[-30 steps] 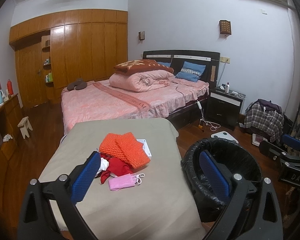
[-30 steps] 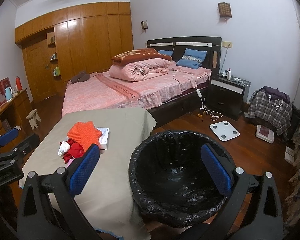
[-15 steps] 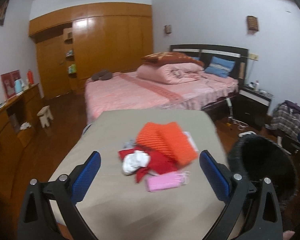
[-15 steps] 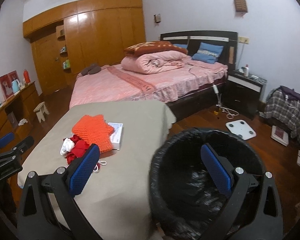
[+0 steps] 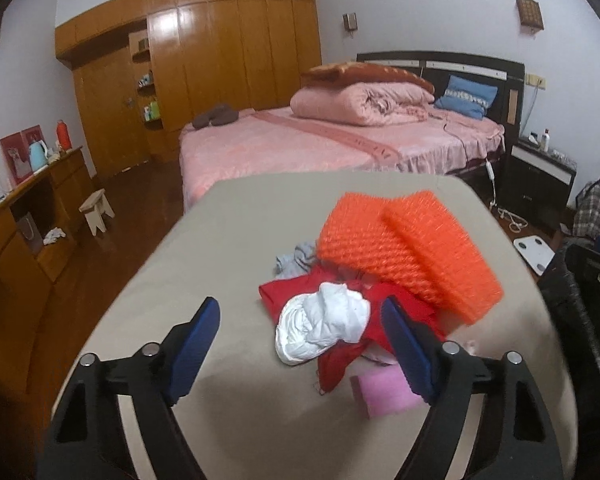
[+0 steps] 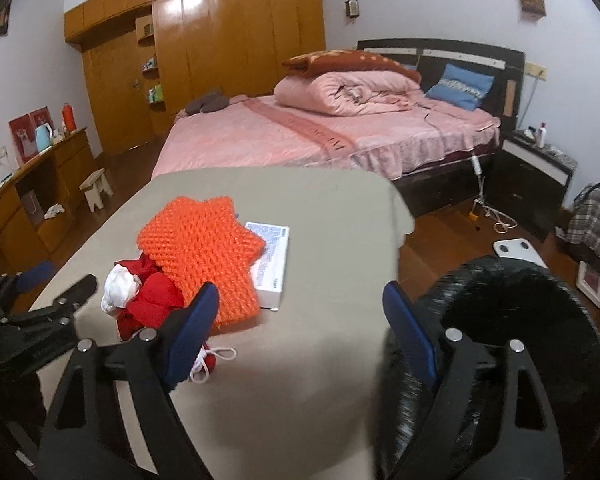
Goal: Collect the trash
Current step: 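Grasp the orange mesh net with the right tool while the left tool grasps a white cloth, then carry the orange mesh net over the bin and open the right tool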
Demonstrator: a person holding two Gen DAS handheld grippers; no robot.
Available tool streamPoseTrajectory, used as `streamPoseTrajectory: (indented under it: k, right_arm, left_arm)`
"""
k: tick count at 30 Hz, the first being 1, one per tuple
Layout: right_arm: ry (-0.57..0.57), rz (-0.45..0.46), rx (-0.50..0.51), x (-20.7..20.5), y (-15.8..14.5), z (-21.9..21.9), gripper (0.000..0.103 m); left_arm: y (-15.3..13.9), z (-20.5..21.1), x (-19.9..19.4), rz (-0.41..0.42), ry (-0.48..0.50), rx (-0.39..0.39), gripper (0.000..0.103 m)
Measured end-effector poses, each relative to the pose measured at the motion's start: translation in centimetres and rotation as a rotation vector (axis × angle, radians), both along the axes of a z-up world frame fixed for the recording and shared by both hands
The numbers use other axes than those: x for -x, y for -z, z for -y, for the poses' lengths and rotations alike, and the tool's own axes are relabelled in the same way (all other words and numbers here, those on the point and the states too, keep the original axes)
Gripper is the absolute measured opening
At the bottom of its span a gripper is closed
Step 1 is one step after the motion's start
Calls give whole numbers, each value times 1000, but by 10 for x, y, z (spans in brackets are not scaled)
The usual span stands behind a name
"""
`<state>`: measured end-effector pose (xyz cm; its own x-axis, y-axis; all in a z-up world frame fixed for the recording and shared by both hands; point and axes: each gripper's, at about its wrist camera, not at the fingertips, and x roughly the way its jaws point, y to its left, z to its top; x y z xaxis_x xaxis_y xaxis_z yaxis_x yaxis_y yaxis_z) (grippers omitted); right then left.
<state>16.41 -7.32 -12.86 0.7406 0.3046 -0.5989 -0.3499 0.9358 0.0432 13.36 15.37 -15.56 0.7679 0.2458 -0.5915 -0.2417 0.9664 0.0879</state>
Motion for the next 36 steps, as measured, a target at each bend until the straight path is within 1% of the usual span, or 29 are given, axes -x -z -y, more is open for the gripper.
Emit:
streamPoseTrajectory:
  k: [3,5,7,8,10,13,17,19,22,23,24,26,30,36]
  right_arm:
    - [-19,-18,1,-9,8,-8,79]
    - [-39,-29,-4,-15,13,-15,78]
    - [-58,-34,-5,-20,16,-20,78]
    - [-70,-38,-6,-22,17,-23,78]
    - [-95,-42,-5,-26,19,-30,78]
    - [-124,-49,8,-30,25,-42,78]
    - [-142,-81,22,-43,37,-54,77]
    - [-152,-107,10,-48,42,-57,71]
    - [-199,-157,-28,-51,46,-60,52]
    - [-215,-165,-37,-50,46,-61,40]
    - [-234,-175,-42,-48,45,-62,33]
    - [-255,-173,-50,-43,41,-62,25]
    - [-278,-145,-63,-31,27,-58,21]
    - [-283,-113,-91,-20,6,-46,20]
  left_arm:
    - [12,-3,-13,-21,16,17,70]
    - [17,-3,-19,-29,31,22,62]
    - [22,-3,-23,-40,59,46,46]
    - [25,-4,-25,-44,74,60,42]
    - [29,-2,-26,-50,94,66,30]
    - [32,1,-28,-39,105,67,22]
    - [34,1,-28,-26,93,76,19]
    - [33,2,-28,-20,87,69,17]
    - [32,4,-27,-15,83,67,16]
    - [30,1,-28,-16,82,68,16]
    - [29,0,-28,-17,79,70,16]
    - [26,1,-26,-14,74,71,16]
    - [17,2,-18,13,71,67,16]
    - [2,3,-3,50,67,75,15]
